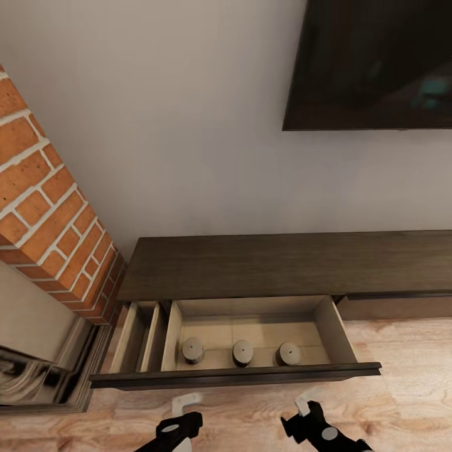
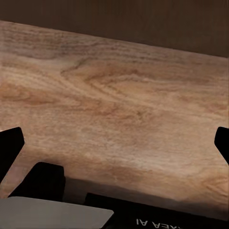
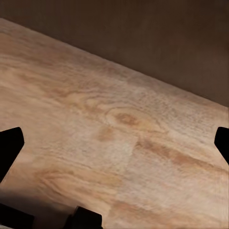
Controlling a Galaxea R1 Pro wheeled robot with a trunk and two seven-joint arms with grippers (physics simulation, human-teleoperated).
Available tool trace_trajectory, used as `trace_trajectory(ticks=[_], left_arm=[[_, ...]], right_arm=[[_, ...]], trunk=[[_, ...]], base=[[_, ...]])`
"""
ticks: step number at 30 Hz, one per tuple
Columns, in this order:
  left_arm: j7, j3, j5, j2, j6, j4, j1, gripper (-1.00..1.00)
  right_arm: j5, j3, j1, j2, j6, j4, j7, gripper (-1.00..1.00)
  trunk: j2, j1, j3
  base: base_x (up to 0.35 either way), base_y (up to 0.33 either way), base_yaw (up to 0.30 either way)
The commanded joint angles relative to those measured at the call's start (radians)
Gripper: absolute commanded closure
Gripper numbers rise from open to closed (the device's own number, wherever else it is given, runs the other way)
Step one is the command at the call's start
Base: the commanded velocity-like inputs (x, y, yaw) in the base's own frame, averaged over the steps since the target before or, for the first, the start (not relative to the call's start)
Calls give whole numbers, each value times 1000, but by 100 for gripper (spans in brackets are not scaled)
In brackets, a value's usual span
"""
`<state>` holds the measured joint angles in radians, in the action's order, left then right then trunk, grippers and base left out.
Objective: Place each of the two pumpkins and all three candles from the living room inside a cabinet in the living room (use any cabinet), then make sure every cabinet is closed, and position the cauldron so it is next to a table in the living room.
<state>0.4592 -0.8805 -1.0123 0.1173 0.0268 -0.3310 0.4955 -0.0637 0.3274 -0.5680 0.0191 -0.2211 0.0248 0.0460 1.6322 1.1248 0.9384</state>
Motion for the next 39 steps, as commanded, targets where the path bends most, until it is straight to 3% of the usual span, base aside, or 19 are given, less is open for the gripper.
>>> trace_trajectory(ticks=[1,7,9,16,27,39], left_arm=[[2,0,0,-1,0,-1,0,-100],[4,1,-7,-8,2,1,0,-100],[2,2,-8,-8,2,3,0,-100],[-3,1,-8,-13,-3,4,0,-100],[-2,4,-21,-14,-1,8,0,-100],[-2,-1,-13,-8,-4,68,0,-100]], right_arm=[[7,0,1,-2,0,-1,-2,-100],[174,0,8,-6,1,-4,-6,-100],[192,1,8,-6,0,-4,-6,-100],[204,1,9,-1,-2,-6,-6,-100],[201,2,31,-8,-12,-20,-7,-100],[203,2,72,-10,-44,-18,-14,-100]], trunk=[[0,0,0],[0,0,0],[0,0,0],[0,0,0],[77,42,34],[161,88,71]], base=[[0,0,0],[0,0,0],[0,0,0],[0,0,0],[0,0,0],[0,0,0]])
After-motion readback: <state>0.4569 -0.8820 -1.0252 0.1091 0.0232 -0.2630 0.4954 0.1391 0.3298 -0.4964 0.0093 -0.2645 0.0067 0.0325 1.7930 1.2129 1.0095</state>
